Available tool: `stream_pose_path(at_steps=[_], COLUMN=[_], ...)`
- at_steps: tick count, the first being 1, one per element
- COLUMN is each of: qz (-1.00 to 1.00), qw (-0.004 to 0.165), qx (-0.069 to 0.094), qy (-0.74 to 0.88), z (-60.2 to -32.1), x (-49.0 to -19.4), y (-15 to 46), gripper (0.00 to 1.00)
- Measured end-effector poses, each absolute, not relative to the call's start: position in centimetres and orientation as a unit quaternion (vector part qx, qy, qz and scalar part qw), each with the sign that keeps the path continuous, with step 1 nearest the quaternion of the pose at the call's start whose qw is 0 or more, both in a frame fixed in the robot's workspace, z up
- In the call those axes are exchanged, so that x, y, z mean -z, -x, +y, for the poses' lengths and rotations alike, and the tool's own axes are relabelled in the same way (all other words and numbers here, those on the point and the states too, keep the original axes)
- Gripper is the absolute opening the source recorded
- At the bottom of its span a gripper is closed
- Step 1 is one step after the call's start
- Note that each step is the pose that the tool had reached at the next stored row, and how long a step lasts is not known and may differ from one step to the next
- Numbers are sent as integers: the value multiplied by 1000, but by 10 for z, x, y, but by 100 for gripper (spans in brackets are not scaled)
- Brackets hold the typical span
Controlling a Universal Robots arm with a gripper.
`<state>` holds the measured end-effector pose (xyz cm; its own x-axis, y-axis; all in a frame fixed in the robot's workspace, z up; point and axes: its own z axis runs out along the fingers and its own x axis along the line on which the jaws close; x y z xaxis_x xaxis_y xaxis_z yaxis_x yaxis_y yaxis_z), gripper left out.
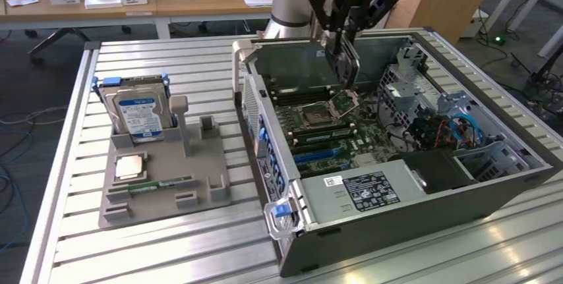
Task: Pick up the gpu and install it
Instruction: 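Pick up the gpu and move the gpu toward the slot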
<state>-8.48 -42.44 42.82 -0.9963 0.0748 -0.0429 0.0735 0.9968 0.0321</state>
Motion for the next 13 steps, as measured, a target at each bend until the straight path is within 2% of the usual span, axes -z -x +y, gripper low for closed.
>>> stream_pose_path(at_steps=[13], qz=[999], qw=[22], qx=[-15], qy=[-37], z=[-424], x=[-428], y=[47], gripper=[27])
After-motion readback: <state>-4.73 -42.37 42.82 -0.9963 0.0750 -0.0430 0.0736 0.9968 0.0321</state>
